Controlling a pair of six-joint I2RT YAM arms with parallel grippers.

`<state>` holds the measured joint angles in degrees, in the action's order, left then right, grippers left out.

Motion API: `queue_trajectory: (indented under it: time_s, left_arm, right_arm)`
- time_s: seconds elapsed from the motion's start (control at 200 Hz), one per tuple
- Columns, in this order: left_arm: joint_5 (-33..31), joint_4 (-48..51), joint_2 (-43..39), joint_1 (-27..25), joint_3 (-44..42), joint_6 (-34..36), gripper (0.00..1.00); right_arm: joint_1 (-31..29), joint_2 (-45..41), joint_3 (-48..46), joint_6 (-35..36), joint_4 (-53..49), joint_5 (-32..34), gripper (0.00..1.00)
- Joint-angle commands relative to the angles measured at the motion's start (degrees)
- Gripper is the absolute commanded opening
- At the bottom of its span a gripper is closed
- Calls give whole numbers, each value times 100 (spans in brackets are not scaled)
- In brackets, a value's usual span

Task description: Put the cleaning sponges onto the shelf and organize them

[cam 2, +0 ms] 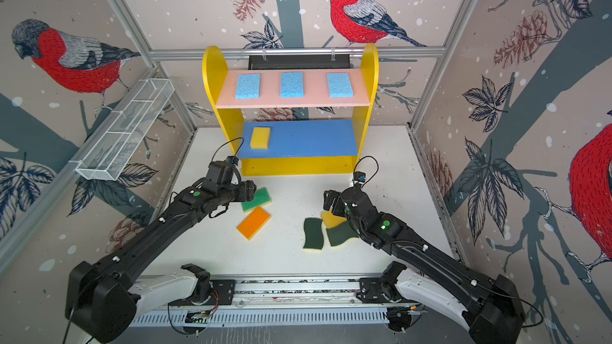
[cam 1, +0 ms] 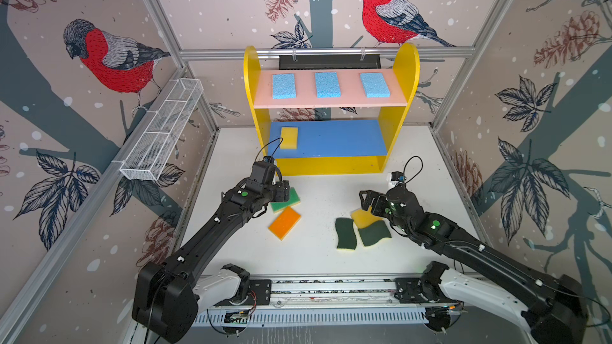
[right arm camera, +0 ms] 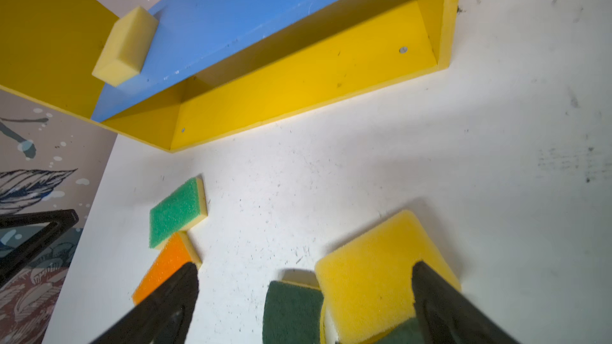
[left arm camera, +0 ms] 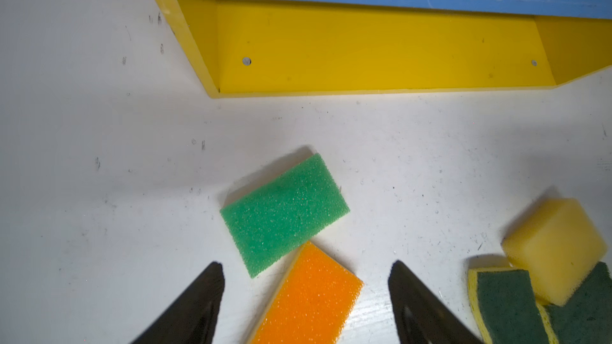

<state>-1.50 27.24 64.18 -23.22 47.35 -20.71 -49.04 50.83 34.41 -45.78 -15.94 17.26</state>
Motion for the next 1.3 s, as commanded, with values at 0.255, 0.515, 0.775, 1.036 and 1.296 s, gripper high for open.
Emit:
queue_trajectory:
  time_s: [0.255, 0.515, 0.775, 1.036, 1.296]
  left_arm:
    - [-36, -173, -482, -942, -516, -602, 79]
    - [-22, -710, -625, -1760, -1044, -1159, 79]
    - [-385, -1209, -260, -2827, -1201, -1703, 79]
    - [-630, -1507, 602, -3663, -981, -2171, 80]
    - [-543, -1571, 1008, -3698, -733, -2021, 79]
  right_arm:
    - [-1135, -354, -453, -1139, -493, 945, 100]
    - [-1334, -420, -453, -1282, -799, 1257, 99]
    - [-1302, -566, -539, -1251, -1064, 1684, 100]
    - [-228, -661, -695, -698, -851, 1155, 100]
    - [628, -441, -936, -226, -409, 430, 92]
